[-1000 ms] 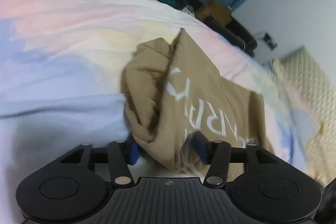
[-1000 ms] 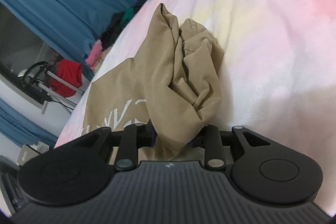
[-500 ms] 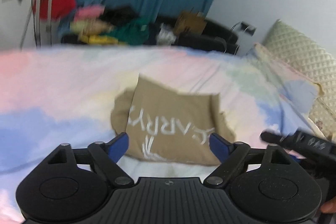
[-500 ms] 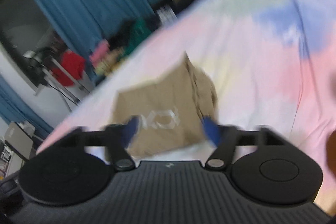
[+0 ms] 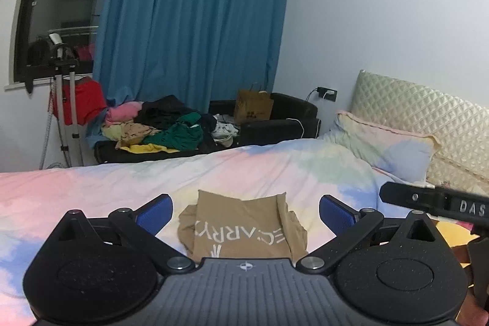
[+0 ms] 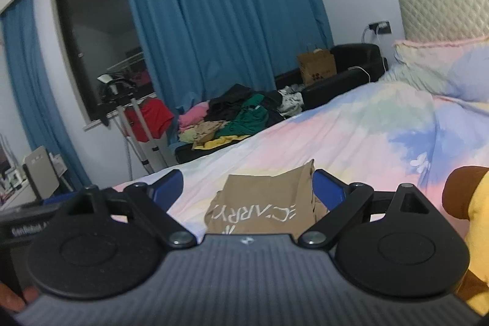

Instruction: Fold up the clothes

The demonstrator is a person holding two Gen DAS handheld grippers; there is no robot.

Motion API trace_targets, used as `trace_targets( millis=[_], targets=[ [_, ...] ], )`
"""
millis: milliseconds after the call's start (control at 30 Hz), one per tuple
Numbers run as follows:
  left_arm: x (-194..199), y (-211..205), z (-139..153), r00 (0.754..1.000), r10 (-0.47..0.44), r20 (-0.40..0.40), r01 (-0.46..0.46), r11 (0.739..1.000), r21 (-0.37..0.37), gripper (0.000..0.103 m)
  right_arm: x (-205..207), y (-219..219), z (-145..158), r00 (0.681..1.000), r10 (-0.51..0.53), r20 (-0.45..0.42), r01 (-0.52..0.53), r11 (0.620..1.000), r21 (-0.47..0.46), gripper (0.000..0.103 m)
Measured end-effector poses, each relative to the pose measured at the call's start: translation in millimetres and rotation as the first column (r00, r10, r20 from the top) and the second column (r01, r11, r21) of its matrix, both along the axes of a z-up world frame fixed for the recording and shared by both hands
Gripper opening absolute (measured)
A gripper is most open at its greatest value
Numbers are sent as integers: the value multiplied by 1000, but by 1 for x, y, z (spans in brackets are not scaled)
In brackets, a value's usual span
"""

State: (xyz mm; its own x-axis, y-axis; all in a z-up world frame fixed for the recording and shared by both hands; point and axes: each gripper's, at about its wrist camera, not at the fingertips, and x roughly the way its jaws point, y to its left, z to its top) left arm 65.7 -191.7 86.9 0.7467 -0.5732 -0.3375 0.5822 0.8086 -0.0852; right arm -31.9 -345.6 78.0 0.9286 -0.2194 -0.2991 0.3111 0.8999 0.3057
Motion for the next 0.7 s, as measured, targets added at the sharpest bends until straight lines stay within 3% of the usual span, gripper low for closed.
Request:
trace_targets(
  millis=[300,700],
  targets=[
    [-66,55,4,997,40,67,-41,999,12,103,-40,59,-15,999,39,15,-37,993,-113,93],
    [-72,73,-45,997,54,53,-55,998,16,98,-35,91,-69,999,40,10,-37,985,-167,93]
  ],
)
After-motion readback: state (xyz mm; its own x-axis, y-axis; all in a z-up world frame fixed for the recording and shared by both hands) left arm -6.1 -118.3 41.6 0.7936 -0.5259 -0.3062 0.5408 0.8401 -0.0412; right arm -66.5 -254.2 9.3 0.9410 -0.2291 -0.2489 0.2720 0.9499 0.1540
